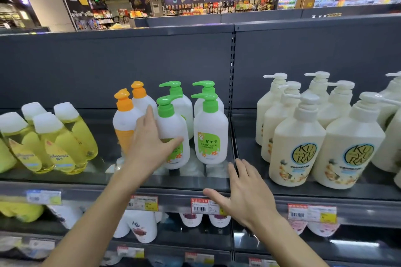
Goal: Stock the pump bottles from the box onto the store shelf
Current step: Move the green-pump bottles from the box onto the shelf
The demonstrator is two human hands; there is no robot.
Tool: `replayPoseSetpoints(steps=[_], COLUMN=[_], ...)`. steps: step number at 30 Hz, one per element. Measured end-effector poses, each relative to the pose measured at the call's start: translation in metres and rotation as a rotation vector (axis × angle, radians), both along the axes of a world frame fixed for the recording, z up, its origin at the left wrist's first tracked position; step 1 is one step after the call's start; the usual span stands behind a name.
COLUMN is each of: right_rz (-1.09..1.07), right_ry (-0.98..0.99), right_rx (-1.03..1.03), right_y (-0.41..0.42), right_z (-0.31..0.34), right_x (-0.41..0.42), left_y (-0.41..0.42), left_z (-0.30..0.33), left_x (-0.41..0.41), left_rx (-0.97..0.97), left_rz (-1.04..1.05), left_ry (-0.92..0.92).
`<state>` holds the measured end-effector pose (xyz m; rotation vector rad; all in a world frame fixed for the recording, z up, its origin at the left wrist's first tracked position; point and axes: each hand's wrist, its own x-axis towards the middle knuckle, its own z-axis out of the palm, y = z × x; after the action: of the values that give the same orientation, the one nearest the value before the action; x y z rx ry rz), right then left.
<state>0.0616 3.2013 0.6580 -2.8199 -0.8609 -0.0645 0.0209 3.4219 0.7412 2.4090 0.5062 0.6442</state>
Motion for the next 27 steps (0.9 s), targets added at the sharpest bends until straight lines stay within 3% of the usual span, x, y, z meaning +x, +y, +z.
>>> replayPoseSetpoints(steps=[2,5,18,27], right_rz=[0.0,0.003,0.002,-0.007], right_ry=[0.005,0.016,-0.002,-0.044], right_rx=[-0.004,-0.006,-0.001,0.026], right_y=[0.0,-0.001,0.001,0.003], right_z=[0.0,0.001,0.0,-0.002], right_x=[0.0,0.0,0.001,0.002], left_y=[-0.015,-0.025,-0.001,-0.013], left_z=[0.003,0.0,-0.014,-0.026], left_x=[-0.001,0.003,0.024,0.02], left_rx=[0.137,0.24,0.096,0.21], left_rz=[0.174,0.205,0.061,0.142], left_ry=[0.002,0.03,-0.056,-0.034])
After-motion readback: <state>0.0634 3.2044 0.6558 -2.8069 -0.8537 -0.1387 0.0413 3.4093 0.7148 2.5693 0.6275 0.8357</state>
